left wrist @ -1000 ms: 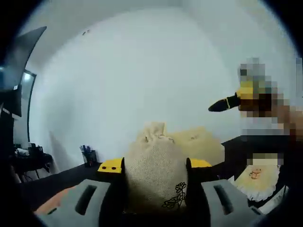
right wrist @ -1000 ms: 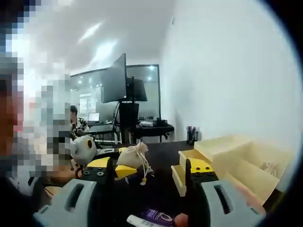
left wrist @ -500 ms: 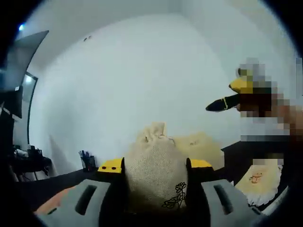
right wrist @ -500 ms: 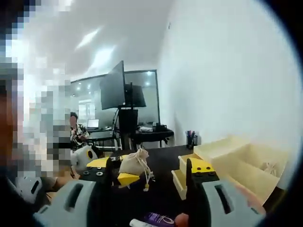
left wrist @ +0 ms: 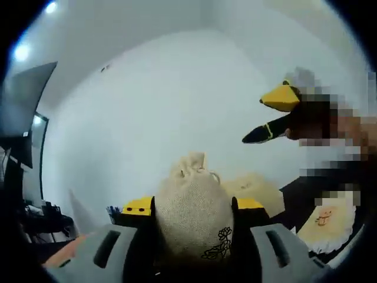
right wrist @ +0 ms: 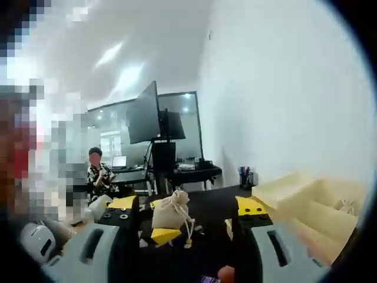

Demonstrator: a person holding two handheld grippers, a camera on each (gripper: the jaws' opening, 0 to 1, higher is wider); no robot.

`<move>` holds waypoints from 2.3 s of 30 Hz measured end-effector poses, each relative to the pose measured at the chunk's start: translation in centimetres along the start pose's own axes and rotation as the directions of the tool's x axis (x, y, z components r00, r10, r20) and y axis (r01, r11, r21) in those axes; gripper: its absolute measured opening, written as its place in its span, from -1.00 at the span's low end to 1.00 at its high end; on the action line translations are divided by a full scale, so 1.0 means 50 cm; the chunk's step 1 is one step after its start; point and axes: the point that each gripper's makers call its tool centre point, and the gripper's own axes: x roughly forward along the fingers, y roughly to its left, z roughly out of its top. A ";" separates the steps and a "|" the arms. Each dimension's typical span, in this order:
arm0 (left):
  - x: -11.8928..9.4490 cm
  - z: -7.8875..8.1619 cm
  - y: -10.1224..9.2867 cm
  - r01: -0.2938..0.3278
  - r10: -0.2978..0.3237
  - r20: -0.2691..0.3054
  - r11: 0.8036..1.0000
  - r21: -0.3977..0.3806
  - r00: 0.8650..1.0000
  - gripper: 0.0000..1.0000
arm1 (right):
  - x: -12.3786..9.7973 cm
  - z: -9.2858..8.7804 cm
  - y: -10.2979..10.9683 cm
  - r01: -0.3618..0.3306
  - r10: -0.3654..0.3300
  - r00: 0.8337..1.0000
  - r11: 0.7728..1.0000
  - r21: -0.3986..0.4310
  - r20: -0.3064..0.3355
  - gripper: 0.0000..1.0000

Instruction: Open the drawer, pick up the cosmetic bottles from the table one by one, place them into the drawer, release the gripper, close the drawer, and move the gripper away

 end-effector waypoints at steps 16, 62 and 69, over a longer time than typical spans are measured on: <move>-0.020 0.033 -0.038 0.009 -0.023 0.088 0.988 0.151 0.996 -0.09 | 0.053 -0.042 0.039 -0.054 0.055 0.998 0.996 0.067 -0.013 0.13; -0.032 0.055 -0.066 0.018 -0.054 0.155 0.975 0.223 0.986 -0.09 | 0.109 -0.118 0.101 -0.118 0.126 0.991 0.982 0.145 -0.048 -0.38; -0.032 0.052 -0.064 0.020 -0.055 0.152 0.975 0.223 0.987 -0.08 | 0.113 -0.116 0.093 -0.108 0.117 0.992 0.982 0.156 -0.055 -0.45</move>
